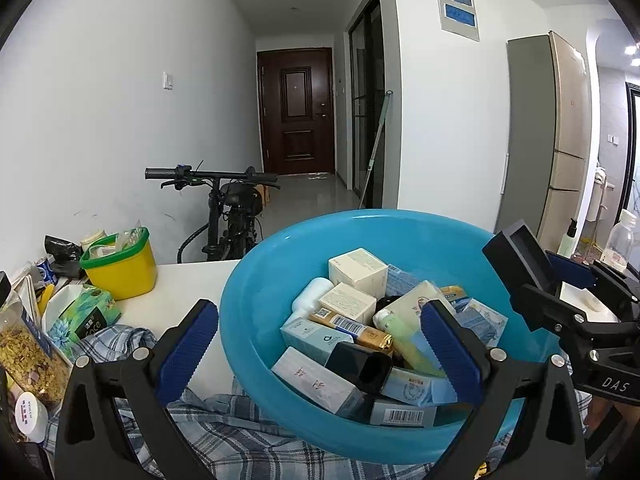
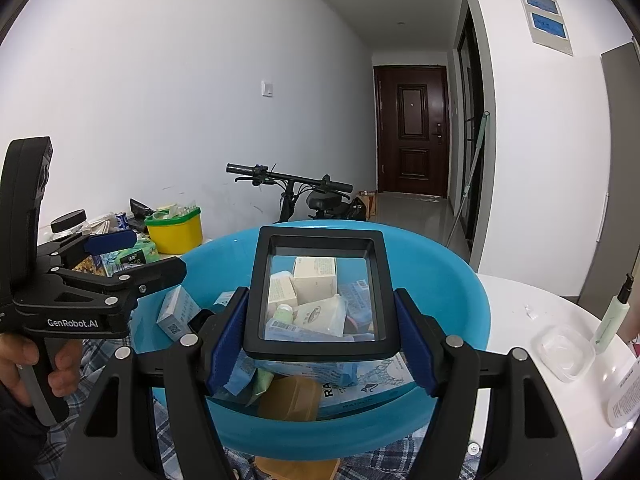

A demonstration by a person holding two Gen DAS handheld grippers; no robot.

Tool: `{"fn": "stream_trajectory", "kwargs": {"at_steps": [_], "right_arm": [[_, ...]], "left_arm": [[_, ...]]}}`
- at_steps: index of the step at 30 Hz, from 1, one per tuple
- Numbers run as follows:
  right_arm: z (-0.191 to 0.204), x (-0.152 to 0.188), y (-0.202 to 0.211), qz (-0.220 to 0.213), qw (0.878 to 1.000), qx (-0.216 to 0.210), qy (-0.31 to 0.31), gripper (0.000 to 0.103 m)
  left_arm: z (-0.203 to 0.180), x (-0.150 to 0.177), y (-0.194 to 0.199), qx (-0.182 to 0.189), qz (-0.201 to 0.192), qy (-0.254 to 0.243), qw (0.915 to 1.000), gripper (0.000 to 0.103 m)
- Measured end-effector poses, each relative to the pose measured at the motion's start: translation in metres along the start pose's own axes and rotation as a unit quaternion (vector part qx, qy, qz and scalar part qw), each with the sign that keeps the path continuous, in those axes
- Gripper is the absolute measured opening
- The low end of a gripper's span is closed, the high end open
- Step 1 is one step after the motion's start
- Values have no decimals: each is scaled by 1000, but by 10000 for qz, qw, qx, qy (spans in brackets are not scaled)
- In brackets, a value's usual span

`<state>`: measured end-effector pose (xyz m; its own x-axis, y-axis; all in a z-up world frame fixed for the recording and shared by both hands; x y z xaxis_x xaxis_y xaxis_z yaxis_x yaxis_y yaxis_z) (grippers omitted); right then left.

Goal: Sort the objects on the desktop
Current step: 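Hold the black frame above the basin with the right gripper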

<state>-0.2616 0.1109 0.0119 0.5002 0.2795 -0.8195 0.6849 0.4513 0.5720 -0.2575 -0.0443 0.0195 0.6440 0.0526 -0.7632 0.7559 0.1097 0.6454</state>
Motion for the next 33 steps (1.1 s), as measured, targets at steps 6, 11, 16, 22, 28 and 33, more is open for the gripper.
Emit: {"fn": "stream_trajectory", "kwargs": {"at_steps": [6, 11, 16, 22, 28, 33], "right_arm": [[-1, 0, 0, -30, 10000, 11, -13, 69], [0, -1, -1, -49, 10000, 26, -9, 69], [0, -1, 0, -41, 10000, 22, -9, 69], [0, -1, 1, -49, 10000, 25, -1, 69], [0, -2, 0, -57, 10000, 30, -12, 69], [0, -2, 0, -50, 10000, 31, -19, 69]], "left_arm": [[0, 0, 1, 33, 4, 12, 10000, 103], [-1, 0, 1, 38, 15, 11, 10000, 103], [-2, -1, 1, 49, 12, 7, 10000, 103], [-2, 0, 0, 53, 33, 9, 10000, 103], [-3, 0, 0, 46, 34, -10, 10000, 103], [-3, 2, -1, 23, 57, -40, 10000, 103]]}}
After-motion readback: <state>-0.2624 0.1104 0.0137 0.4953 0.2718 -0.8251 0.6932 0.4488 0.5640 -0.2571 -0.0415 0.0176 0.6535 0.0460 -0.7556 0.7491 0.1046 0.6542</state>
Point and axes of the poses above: each gripper's, at about its wrist camera, not at the fingertips, and y roughly against the way its jaws point, z to its left, x to its underside, the point moved 7 cm from there along -y, roughly the way its jaws point, and after that the axes turned 14 degrees about z, right-handed, at the moved point
